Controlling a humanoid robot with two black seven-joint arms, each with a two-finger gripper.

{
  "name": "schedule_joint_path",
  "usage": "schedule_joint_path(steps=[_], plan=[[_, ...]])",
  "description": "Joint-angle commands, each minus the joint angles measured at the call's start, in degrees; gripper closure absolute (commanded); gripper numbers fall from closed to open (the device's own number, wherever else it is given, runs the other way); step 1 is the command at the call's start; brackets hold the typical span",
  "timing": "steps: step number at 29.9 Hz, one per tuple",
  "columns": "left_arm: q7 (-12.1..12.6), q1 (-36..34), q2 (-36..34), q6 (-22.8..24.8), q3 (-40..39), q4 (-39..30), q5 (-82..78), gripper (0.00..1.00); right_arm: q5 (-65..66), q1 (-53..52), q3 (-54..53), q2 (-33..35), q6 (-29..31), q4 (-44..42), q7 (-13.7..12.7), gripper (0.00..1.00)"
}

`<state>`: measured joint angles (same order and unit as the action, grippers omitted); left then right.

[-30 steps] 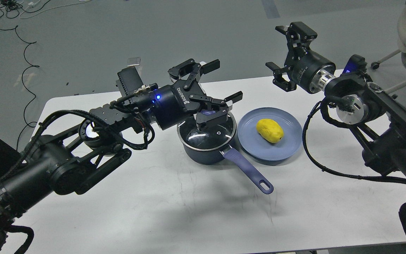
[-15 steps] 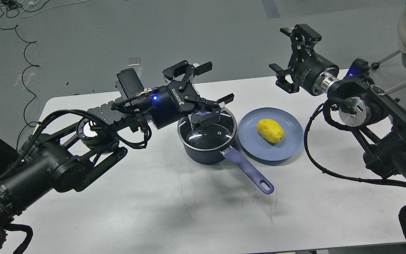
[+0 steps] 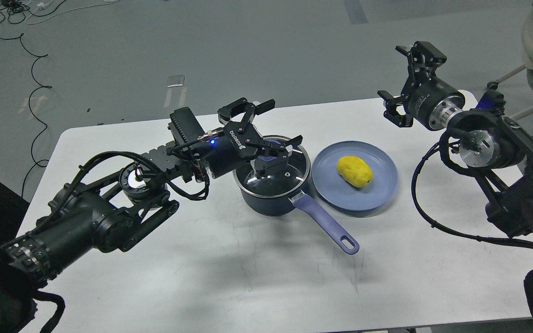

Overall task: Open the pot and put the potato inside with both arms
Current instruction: 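Lower the left gripper and close it on the lid knob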

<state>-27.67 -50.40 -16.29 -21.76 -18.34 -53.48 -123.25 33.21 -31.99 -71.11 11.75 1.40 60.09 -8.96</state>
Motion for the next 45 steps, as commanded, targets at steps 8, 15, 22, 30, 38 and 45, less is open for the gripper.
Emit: schedule_joint_path(steps=[8,15,22,30,38,45], plan=[[-0.33,-2.42,1.96,-3.73,4.63,5.84,0.91,0.02,0.02,1.67,-0.78,0.2,0.0,-0.41,0.0,0.0],[-0.33,-2.69,3.98,-3.91,8.14,9.36,2.76,0.02,0.02,1.67,-0.78,0.2,0.0,-0.41,0.0,0.0],[-0.33,-2.6,6.18,-3.91,9.2,13.04,6.18,0.02,0.02,2.11,-0.78,0.2,0.0,-0.32,0.0,0.0],[-0.33,-2.16,6.27,-3.91,9.2,13.49,6.62,0.02,0.1,2.9,-0.69,0.55,0.09,-0.24,0.08,0.0],[-0.33,-1.72,5.83,-3.91,10.43,13.58,6.8,0.02,0.1,3.34,-0.61,0.64,0.09,0.03,0.08,0.0],[-0.33,-1.46,6.18,-3.99,10.52,15.78,7.59,0.02,0.19,3.34,-0.43,0.64,0.09,0.11,0.08,0.0]])
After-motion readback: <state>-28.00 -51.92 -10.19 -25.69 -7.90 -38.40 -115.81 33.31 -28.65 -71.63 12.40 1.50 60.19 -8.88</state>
